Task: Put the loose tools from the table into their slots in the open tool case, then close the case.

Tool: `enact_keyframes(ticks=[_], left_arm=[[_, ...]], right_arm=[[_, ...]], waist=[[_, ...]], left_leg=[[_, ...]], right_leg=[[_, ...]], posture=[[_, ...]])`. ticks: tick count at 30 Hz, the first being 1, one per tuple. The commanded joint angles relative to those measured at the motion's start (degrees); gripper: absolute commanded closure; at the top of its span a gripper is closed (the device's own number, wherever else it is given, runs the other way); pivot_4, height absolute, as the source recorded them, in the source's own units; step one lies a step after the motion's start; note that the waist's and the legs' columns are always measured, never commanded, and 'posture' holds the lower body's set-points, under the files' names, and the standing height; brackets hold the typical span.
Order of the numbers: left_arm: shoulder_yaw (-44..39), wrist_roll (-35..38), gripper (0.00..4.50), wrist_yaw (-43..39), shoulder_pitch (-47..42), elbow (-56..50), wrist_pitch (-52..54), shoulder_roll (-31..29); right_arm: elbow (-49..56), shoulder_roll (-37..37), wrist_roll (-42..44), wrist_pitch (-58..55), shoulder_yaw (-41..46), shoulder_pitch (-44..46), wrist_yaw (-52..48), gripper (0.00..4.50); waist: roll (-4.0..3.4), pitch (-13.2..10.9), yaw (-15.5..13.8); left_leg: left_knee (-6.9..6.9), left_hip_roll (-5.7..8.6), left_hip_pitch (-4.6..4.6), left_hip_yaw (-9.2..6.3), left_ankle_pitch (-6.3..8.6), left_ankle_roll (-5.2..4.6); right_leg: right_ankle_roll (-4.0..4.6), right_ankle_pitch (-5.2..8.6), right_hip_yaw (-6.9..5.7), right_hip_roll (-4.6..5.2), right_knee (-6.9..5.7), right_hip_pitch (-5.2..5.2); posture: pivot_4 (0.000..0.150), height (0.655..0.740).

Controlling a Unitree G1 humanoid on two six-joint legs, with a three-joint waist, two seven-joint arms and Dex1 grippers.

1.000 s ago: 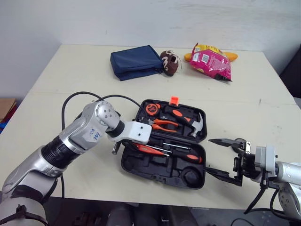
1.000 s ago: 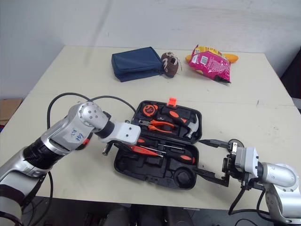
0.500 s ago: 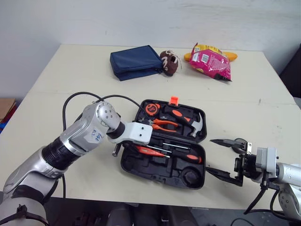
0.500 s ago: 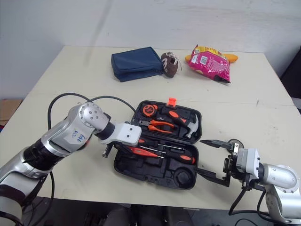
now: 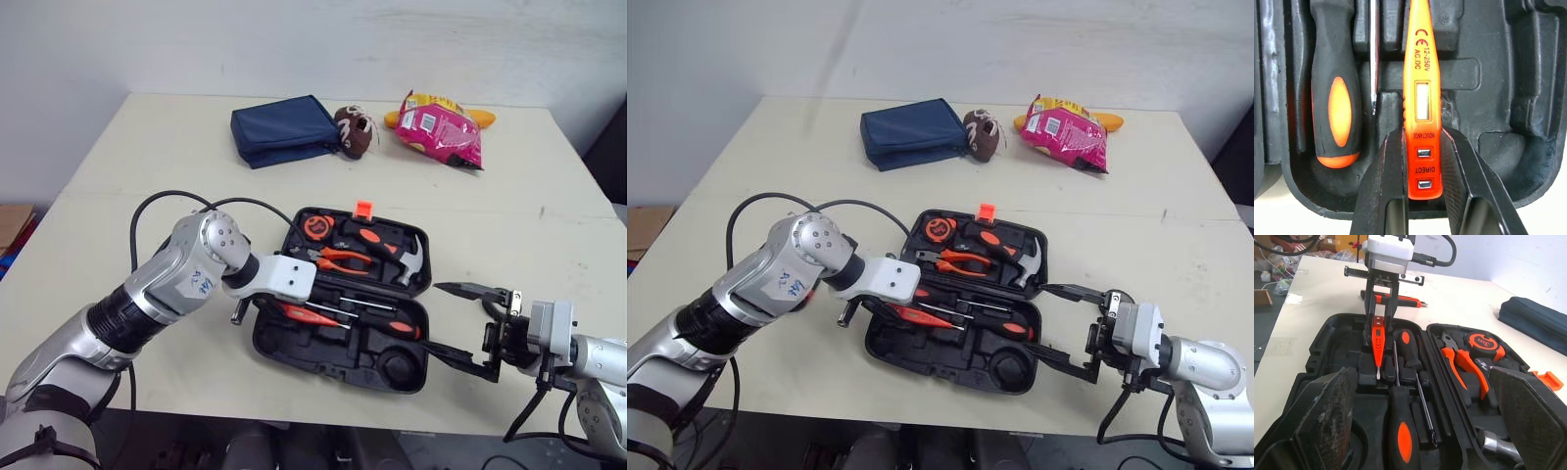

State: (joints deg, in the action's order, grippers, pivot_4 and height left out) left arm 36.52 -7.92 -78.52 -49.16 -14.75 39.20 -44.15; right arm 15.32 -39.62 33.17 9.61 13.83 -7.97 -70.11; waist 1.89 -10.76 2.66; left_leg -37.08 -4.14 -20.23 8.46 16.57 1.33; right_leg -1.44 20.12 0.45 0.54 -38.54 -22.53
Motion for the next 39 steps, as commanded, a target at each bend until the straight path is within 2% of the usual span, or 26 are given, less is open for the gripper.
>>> enact_keyframes(ticks=[1,14,22,24,25,28,33,39], left_arm=[[1.3,-2.0,4.21,0.7,0.2,0.9,0.7,0.5],[1.4,-1.7,4.21,-0.1,-0.5,0.6,2.5,2.9],[1.3,-2.0,4.21,0.1,-0.7,1.0,1.6,3.3],[1.0,-1.9,3.19,0.3,-0.8,1.0,1.1,3.6],[0.6,-1.6,2.94,0.5,-0.8,0.9,0.8,3.8],[-0.6,0.4,1.57,-0.8,-1.0,-0.7,1.8,3.8],[-1.8,1.2,1.57,-1.5,-1.1,-3.1,2.2,2.5],[-8.2,11.1,1.57,-5.1,-2.3,-9.4,9.2,2.0]], right_arm=[[1.3,0.4,0.7,0.1,0.0,0.1,0.2,0.0],[-8.6,3.5,-2.1,6.2,-2.3,3.0,-3.1,0.0],[-6.8,3.9,-2.0,6.7,-2.4,1.5,-2.6,0.0],[-5.8,3.6,-1.6,6.5,-2.1,0.7,-2.5,0.0],[-5.1,3.5,-1.4,6.3,-1.8,0.2,-2.3,0.0],[-3.0,2.8,-0.5,5.6,-0.8,-1.2,-2.0,0.0],[-2.2,2.2,0.2,5.2,-0.1,-2.4,-2.2,0.0],[-3.5,1.5,0.7,5.0,-0.4,-1.9,-2.8,0.0]], waist=[[0.0,0.0,-0.2],[-0.01,0.0,-1.1],[-0.01,0.0,-1.0],[-0.01,0.0,-1.0],[-0.01,0.0,-1.0],[-0.01,0.0,-0.9],[-0.01,0.0,-0.9],[-0.01,0.0,-0.9]], left_leg=[[-0.01,0.0,0.0,0.0,0.0,-0.01],[-0.04,0.07,-0.03,0.0,0.06,-0.11],[-0.03,0.04,0.0,-0.01,0.05,-0.09],[-0.03,0.04,0.0,-0.01,0.05,-0.09],[-0.03,0.03,-0.01,-0.01,0.05,-0.09],[-0.02,0.04,-0.01,-0.01,0.05,-0.09],[-0.03,0.02,-0.03,-0.01,0.05,-0.09],[-0.03,0.02,-0.06,-0.02,0.05,-0.08]], right_leg=[[0.0,0.0,0.0,0.01,0.0,0.01],[-0.02,0.01,0.0,0.08,0.05,0.03],[-0.02,0.01,0.0,0.06,0.01,0.03],[-0.02,0.01,-0.01,0.05,0.01,0.02],[-0.02,0.01,-0.01,0.05,0.01,0.03],[-0.02,0.01,0.0,0.06,0.02,0.02],[-0.02,0.01,-0.01,0.05,0.01,0.0],[-0.02,0.01,-0.02,0.03,0.01,-0.01]], posture=[[0.15,0.74],[0.15,0.74],[0.15,0.74],[0.15,0.74],[0.15,0.74],[0.15,0.74],[0.15,0.74],[0.15,0.74]])
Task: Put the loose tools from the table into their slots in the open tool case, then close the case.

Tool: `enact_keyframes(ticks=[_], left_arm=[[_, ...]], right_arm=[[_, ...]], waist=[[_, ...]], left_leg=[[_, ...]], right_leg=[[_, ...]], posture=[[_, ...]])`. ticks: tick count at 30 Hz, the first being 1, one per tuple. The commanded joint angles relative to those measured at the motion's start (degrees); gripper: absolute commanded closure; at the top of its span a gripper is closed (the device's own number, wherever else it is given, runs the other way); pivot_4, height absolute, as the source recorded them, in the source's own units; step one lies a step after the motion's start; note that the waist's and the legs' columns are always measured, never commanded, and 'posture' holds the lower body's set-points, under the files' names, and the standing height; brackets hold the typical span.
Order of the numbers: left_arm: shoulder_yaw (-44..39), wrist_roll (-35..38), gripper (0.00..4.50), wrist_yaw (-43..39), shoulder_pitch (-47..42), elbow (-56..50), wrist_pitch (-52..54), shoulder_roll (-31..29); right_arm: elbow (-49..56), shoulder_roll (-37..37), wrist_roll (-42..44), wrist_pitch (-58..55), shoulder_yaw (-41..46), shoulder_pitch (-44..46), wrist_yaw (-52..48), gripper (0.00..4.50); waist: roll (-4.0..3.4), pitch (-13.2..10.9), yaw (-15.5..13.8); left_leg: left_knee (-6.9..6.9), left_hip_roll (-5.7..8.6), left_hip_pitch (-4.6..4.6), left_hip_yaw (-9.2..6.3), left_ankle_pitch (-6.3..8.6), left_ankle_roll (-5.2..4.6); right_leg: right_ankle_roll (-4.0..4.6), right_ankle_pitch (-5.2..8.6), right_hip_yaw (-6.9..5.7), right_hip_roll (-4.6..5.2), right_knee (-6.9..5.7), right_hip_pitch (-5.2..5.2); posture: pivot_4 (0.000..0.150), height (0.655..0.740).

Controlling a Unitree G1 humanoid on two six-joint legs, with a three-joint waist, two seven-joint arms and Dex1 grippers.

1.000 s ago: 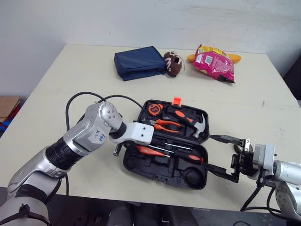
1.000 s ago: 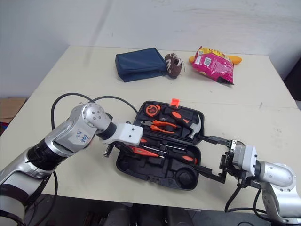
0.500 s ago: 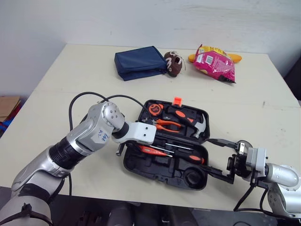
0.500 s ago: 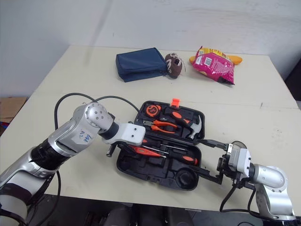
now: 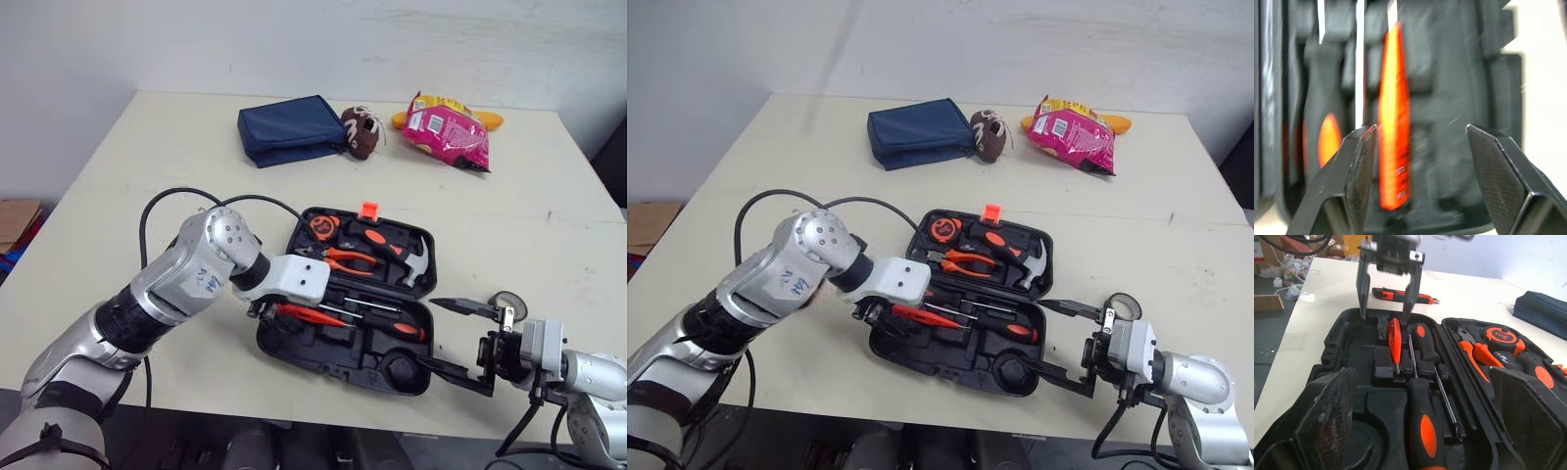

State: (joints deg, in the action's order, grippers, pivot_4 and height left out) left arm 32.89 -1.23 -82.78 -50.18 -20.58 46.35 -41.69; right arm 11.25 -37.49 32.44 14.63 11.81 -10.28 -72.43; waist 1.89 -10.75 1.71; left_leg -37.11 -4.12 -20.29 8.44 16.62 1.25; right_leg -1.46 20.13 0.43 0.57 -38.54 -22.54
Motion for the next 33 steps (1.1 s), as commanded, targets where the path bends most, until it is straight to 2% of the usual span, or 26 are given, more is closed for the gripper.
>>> enact_keyframes(ticks=[1,3,4,7,10,11,14,17,21,33], left_arm=[[-6.1,5.9,1.57,-0.4,-0.7,-3.4,0.7,-0.1],[-9.6,8.7,1.57,1.1,1.2,-2.4,-3.1,0.9],[-11.7,9.8,1.82,1.9,2.8,-1.3,-7.5,1.5],[-16.1,11.3,2.89,2.5,8.9,2.4,-21.3,1.5],[-21.6,17.5,4.38,6.5,13.6,5.2,-21.9,6.5],[-23.8,20.3,4.47,7.4,16.0,7.2,-21.8,8.6],[-25.3,20.0,4.47,6.9,20.1,12.3,-31.9,10.5],[-24.7,19.6,4.47,8.3,20.5,13.9,-32.2,10.6],[-20.3,13.6,4.47,8.6,21.0,18.1,-39.3,9.9],[-15.4,6.6,4.47,13.0,20.5,27.2,-44.9,12.5]], right_arm=[[0.1,-0.7,1.3,0.0,1.4,0.9,-0.6,0.0],[-0.4,-0.7,1.1,0.0,1.2,1.5,-0.7,0.0],[-0.6,-0.6,1.1,-0.1,1.1,1.8,-0.7,0.0],[-0.8,-0.5,0.8,-0.3,1.0,2.2,-0.4,0.0],[-0.8,-0.4,0.7,-0.4,0.9,2.4,-0.1,0.0],[-0.7,-0.2,0.6,-0.4,0.8,2.4,0.1,0.0],[0.2,-0.1,0.6,-1.0,0.8,2.5,0.9,0.0],[0.6,-0.4,0.6,-1.4,0.9,2.6,1.4,0.0],[2.0,-0.7,0.5,-2.5,0.8,2.8,2.7,0.0],[1.8,-0.9,0.6,-3.3,1.2,3.6,2.9,0.0]], waist=[[0.0,0.0,0.1],[-0.01,0.0,0.1],[-0.01,0.0,0.1],[-0.01,0.0,0.3],[-0.01,0.0,0.0],[0.0,0.0,0.0],[0.0,0.0,0.0],[0.0,0.0,0.0],[-0.01,0.0,0.1],[0.0,0.0,0.0]], left_leg=[[0.0,0.0,0.01,0.0,0.0,0.0],[-0.01,0.0,0.02,0.0,0.0,0.0],[0.0,0.0,0.03,0.0,0.0,0.01],[0.02,-0.01,0.05,0.0,0.0,0.01],[0.01,-0.02,0.03,-0.02,-0.01,0.02],[-0.04,-0.02,0.01,-0.02,0.0,0.0],[-0.09,0.0,-0.02,-0.03,0.03,-0.04],[-0.06,-0.01,-0.02,-0.03,0.03,-0.03],[-0.03,0.0,-0.01,-0.01,0.04,-0.01],[-0.02,-0.01,-0.01,-0.01,0.06,-0.03]], right_leg=[[0.0,0.0,0.01,0.0,0.0,0.0],[0.0,0.0,0.01,0.0,0.0,0.01],[0.0,0.0,0.01,0.0,0.0,0.01],[0.0,0.0,0.01,-0.02,0.0,0.01],[0.0,0.0,-0.02,-0.03,0.0,0.0],[0.0,0.0,-0.02,-0.01,-0.01,0.0],[-0.03,-0.02,-0.04,0.02,0.02,0.03],[-0.03,-0.02,-0.04,-0.01,0.03,0.01],[-0.03,-0.02,-0.03,-0.01,0.05,0.02],[-0.04,-0.02,-0.04,-0.01,0.08,0.02]], posture=[[0.15,0.74],[0.15,0.74],[0.15,0.74],[0.15,0.74],[0.15,0.74],[0.15,0.74],[0.15,0.74],[0.15,0.74],[0.15,0.74],[0.15,0.74]])
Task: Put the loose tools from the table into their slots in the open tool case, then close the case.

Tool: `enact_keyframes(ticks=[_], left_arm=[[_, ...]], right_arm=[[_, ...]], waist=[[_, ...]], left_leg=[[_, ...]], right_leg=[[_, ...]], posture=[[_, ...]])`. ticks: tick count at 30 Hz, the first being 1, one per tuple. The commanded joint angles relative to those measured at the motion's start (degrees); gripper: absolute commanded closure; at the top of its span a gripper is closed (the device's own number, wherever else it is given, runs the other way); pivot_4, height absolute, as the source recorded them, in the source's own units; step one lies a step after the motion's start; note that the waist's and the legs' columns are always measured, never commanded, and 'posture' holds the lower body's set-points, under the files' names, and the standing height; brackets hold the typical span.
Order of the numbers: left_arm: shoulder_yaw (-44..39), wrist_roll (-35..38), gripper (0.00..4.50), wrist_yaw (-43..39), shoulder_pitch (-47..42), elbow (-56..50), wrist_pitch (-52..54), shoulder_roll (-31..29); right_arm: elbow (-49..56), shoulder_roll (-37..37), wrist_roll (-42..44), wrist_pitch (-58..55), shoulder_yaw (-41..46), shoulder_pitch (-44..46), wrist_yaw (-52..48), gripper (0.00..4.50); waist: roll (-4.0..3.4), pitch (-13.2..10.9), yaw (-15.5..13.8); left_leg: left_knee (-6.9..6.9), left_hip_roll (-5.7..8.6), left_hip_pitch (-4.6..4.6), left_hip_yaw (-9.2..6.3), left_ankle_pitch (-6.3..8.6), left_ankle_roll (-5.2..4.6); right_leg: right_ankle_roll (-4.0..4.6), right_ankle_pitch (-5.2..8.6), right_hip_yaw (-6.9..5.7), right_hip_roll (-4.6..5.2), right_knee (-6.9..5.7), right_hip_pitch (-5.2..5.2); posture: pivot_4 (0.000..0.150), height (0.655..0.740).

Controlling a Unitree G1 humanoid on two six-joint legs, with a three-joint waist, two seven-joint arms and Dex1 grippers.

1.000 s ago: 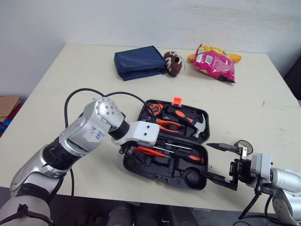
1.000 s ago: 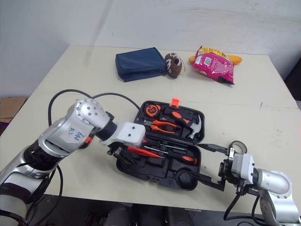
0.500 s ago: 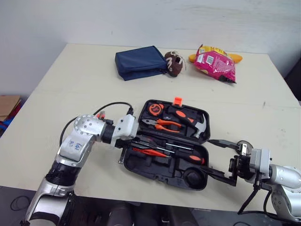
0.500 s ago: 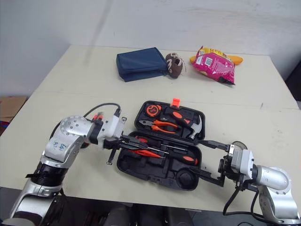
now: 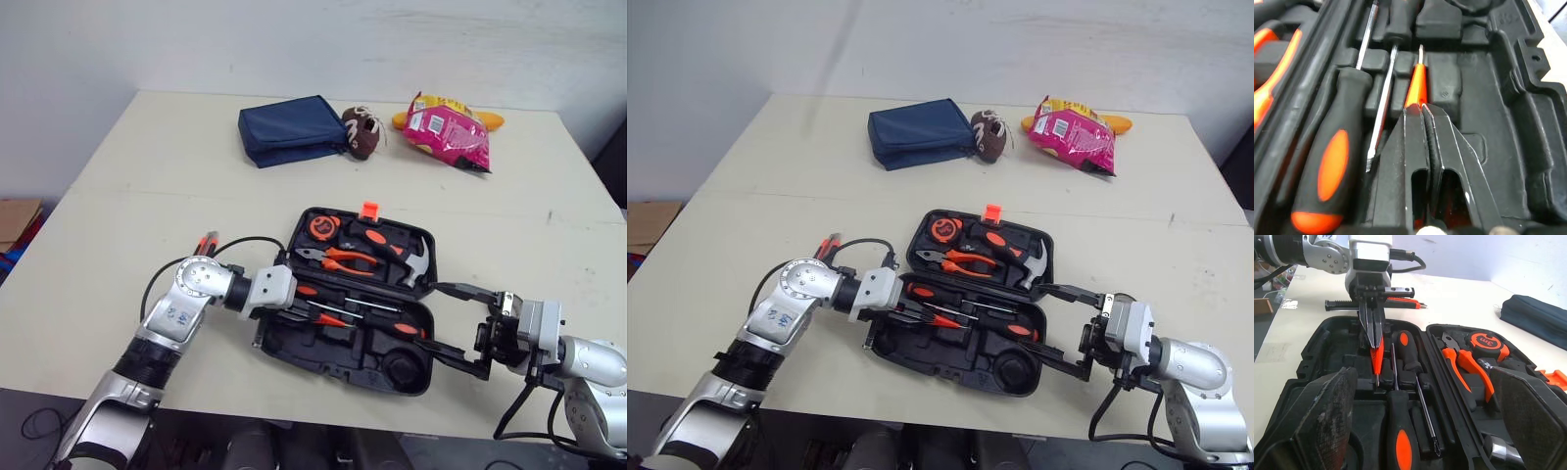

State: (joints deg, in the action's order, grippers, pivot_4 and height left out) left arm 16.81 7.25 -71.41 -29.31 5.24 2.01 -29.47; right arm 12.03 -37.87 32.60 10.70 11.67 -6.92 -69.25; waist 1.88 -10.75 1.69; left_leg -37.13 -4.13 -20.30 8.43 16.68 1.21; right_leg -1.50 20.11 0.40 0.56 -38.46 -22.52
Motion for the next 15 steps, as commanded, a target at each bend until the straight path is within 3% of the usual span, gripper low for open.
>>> enact_keyframes(ticks=[1,15], left_arm=[[1.4,-2.4,4.47,1.0,-0.2,1.3,-0.6,-0.2],[6.5,-7.7,4.47,1.1,-0.9,1.4,3.1,-3.0]], right_arm=[[0.5,-0.4,0.4,1.2,1.5,-0.1,-0.7,0.0],[3.1,-1.2,0.6,0.4,2.1,-0.5,1.0,0.0]], waist=[[0.0,0.0,0.0],[-0.04,0.1,0.1]], left_leg=[[0.0,0.0,0.0,0.0,0.0,0.0],[0.04,-0.01,0.08,0.01,0.0,0.0]], right_leg=[[-0.01,0.0,0.0,0.0,0.0,0.01],[-0.01,0.0,0.01,0.0,0.0,0.06]], posture=[[0.15,0.74],[0.15,0.74]])
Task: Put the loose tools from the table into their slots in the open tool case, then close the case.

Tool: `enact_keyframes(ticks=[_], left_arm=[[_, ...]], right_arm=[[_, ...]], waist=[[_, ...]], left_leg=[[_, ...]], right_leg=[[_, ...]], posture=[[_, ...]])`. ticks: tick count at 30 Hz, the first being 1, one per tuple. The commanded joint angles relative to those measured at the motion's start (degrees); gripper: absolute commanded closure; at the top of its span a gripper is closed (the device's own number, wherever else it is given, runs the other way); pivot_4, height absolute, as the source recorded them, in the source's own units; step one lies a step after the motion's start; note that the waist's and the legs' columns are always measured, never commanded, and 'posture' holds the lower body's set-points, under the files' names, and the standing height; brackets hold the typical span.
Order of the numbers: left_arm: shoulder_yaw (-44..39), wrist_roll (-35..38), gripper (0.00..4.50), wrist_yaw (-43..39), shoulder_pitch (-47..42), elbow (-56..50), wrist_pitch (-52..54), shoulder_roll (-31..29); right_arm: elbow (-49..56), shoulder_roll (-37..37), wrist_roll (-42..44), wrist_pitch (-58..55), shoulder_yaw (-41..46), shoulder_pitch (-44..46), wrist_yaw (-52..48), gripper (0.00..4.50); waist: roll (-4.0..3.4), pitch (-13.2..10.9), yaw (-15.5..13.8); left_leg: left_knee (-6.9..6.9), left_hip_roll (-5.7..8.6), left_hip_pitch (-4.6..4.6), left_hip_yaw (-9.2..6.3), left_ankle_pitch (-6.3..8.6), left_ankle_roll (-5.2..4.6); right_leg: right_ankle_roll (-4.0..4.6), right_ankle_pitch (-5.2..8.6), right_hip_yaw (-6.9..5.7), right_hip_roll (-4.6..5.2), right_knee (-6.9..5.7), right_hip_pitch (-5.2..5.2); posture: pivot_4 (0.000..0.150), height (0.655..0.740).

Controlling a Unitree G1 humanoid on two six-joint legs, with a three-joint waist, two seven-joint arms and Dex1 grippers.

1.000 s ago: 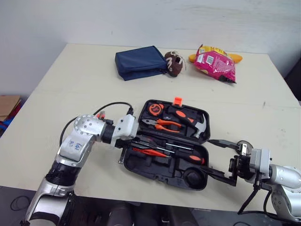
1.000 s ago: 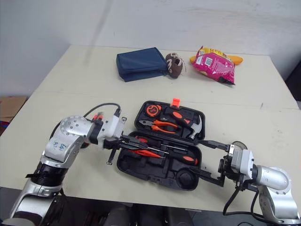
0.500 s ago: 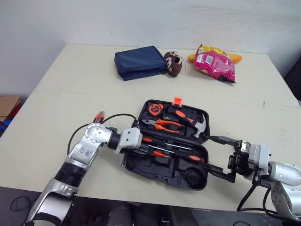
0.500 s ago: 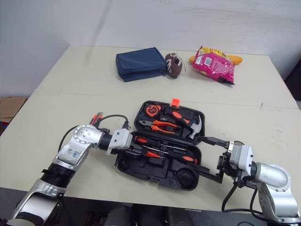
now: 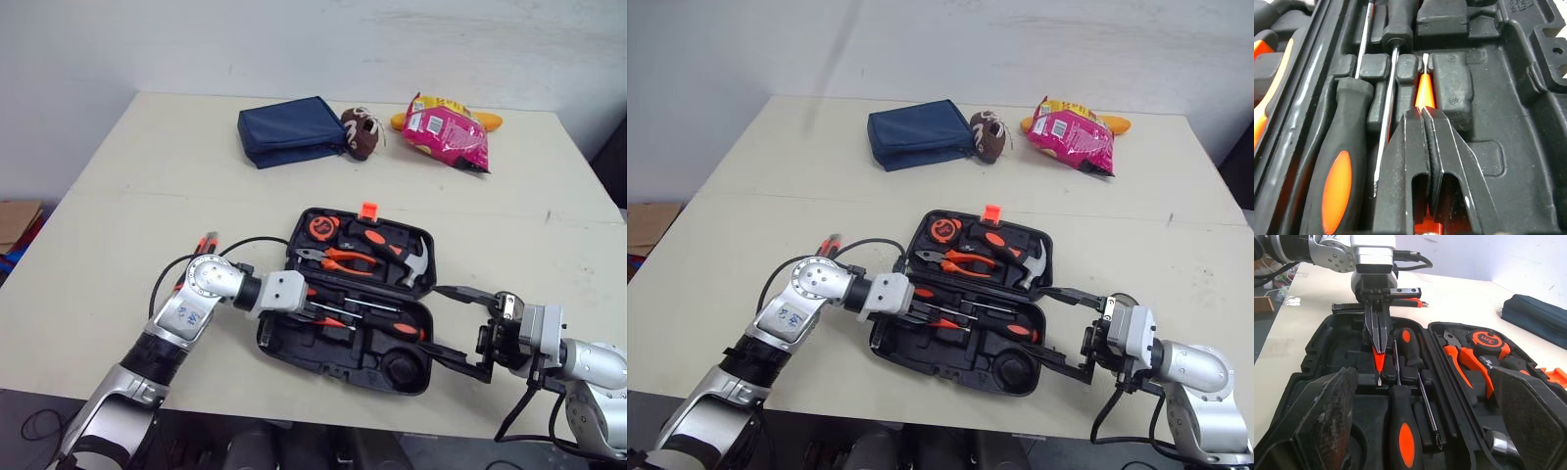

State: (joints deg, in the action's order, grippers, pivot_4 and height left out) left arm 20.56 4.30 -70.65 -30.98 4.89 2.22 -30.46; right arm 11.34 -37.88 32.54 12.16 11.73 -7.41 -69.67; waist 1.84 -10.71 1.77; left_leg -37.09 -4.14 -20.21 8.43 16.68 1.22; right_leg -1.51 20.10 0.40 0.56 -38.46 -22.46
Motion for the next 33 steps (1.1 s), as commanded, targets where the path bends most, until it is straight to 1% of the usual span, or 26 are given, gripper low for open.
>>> enact_keyframes(ticks=[1,6,9,12,13,15,17,18,20,22,25,27,28,30,32,33], left_arm=[[2.5,-4.5,4.47,0.6,0.7,2.1,2.2,-1.9],[-1.0,0.6,4.47,0.7,1.0,1.8,-1.9,-0.6],[-6.0,5.2,4.47,0.7,1.8,0.0,-2.9,-1.3],[-16.1,17.2,4.47,0.3,4.6,-6.4,3.3,-3.1],[-18.9,19.9,4.47,0.9,5.6,-7.9,5.8,-4.1],[-23.7,23.0,4.47,2.5,7.7,-9.7,10.0,-6.9],[-26.7,24.3,4.47,3.6,9.7,-10.7,12.2,-9.1],[-29.3,24.2,4.24,4.5,11.5,-10.4,12.8,-10.7],[-36.3,21.6,3.73,7.4,16.1,-6.8,10.4,-14.3],[-41.3,19.5,2.87,9.7,19.5,-3.1,7.6,-16.9],[-48.3,18.7,1.49,11.5,22.5,5.1,3.9,-20.4],[-52.5,17.6,0.6,12.7,23.9,14.0,0.1,-23.0],[-53.5,17.0,0.05,12.8,24.2,17.4,-1.8,-23.9],[-55.1,15.4,0.05,13.9,25.2,25.1,-5.8,-25.9],[-56.3,12.8,0.05,18.6,26.2,33.1,-7.8,-28.2],[-56.8,12.4,0.05,20.1,26.4,35.4,-8.6,-28.7]], right_arm=[[4.2,-1.4,0.8,-1.5,2.1,0.0,1.7,0.0],[5.9,-2.5,1.5,-3.5,2.9,0.4,3.2,0.0],[7.0,-3.7,2.6,-5.8,5.1,0.5,4.6,0.0],[6.5,-6.4,3.3,-8.1,10.6,-1.4,5.2,0.0],[6.0,-6.9,3.3,-8.3,12.4,-2.2,5.0,0.0],[4.3,-7.5,3.2,-8.0,15.6,-4.1,4.6,0.0],[2.8,-7.3,2.8,-7.4,17.9,-5.4,4.1,0.0],[0.8,-7.2,1.8,-6.0,19.8,-6.6,3.7,0.0],[-5.5,-6.9,-0.9,-2.2,24.8,-9.8,3.4,0.0],[-10.1,-6.8,-2.4,0.2,28.4,-11.7,4.0,0.0],[-16.9,-7.4,-3.0,3.2,33.5,-13.2,4.7,0.0],[-21.6,-8.1,-3.7,4.7,36.7,-14.4,5.4,0.0],[-23.1,-8.3,-3.9,5.3,37.5,-14.6,5.6,0.0],[-26.3,-8.8,-4.8,6.8,39.0,-15.4,5.6,0.0],[-29.6,-9.4,-5.7,8.3,40.4,-16.4,6.0,0.0],[-30.5,-9.5,-5.9,8.9,40.6,-16.7,6.1,0.0]], waist=[[-0.01,0.0,0.0],[-0.02,0.1,0.0],[-0.02,0.0,0.1],[-0.02,0.0,0.2],[-0.02,0.0,0.2],[-0.02,0.0,0.1],[-0.02,0.0,0.1],[-0.03,0.0,0.1],[-0.02,0.0,0.3],[0.01,0.0,0.3],[0.04,-0.1,0.3],[0.05,0.0,0.3],[0.05,0.0,0.4],[0.04,0.0,0.6],[0.04,0.0,0.8],[0.04,0.0,0.9]], left_leg=[[0.0,0.0,0.0,0.0,0.0,0.0],[0.0,0.0,0.01,0.0,0.0,0.0],[0.02,-0.01,-0.02,0.0,0.0,0.0],[0.04,-0.03,-0.11,-0.01,0.0,0.01],[0.04,-0.04,-0.15,-0.01,0.0,0.02],[0.09,-0.06,-0.16,-0.05,0.01,0.05],[0.14,-0.06,-0.13,-0.05,0.01,0.05],[0.14,-0.06,-0.11,-0.05,0.02,0.05],[0.16,-0.05,-0.12,-0.03,0.05,0.01],[0.25,-0.05,-0.12,-0.02,0.09,0.02],[0.56,-0.02,-0.1,0.02,0.11,0.0],[0.76,0.04,-0.03,0.06,0.22,-0.19],[0.81,0.06,0.0,0.07,0.22,-0.2],[0.97,0.07,0.06,0.11,0.23,-0.2],[1.03,0.05,0.09,0.11,0.25,-0.16],[1.06,0.04,0.09,0.11,0.26,-0.16]], right_leg=[[0.0,0.0,0.0,0.0,0.0,0.0],[0.0,0.0,0.0,0.01,0.0,0.01],[0.0,0.0,0.0,0.0,0.0,-0.04],[0.0,0.0,-0.01,-0.01,-0.01,-0.13],[0.0,0.0,-0.02,-0.01,0.0,-0.16],[0.0,0.0,-0.07,-0.02,0.1,-0.15],[0.0,0.0,-0.07,-0.02,0.19,-0.1],[0.0,0.0,-0.07,-0.02,0.24,-0.07],[-0.01,0.0,-0.06,0.0,0.33,-0.05],[-0.01,0.0,-0.07,0.0,0.48,-0.06],[0.0,0.0,-0.06,0.04,0.67,-0.11],[0.0,-0.01,-0.06,0.13,0.73,-0.09],[0.01,-0.01,-0.06,0.15,0.74,-0.09],[0.09,0.02,-0.08,0.18,0.76,-0.12],[0.15,0.06,-0.11,0.18,0.76,-0.13],[0.18,0.07,-0.13,0.18,0.76,-0.16]], posture=[[0.15,0.74],[0.15,0.74],[0.15,0.74],[0.15,0.74],[0.15,0.74],[0.15,0.74],[0.15,0.74],[0.15,0.74],[0.15,0.74],[0.15,0.74],[0.15,0.74],[0.15,0.74],[0.15,0.74],[0.15,0.74],[0.15,0.74],[0.15,0.74]])
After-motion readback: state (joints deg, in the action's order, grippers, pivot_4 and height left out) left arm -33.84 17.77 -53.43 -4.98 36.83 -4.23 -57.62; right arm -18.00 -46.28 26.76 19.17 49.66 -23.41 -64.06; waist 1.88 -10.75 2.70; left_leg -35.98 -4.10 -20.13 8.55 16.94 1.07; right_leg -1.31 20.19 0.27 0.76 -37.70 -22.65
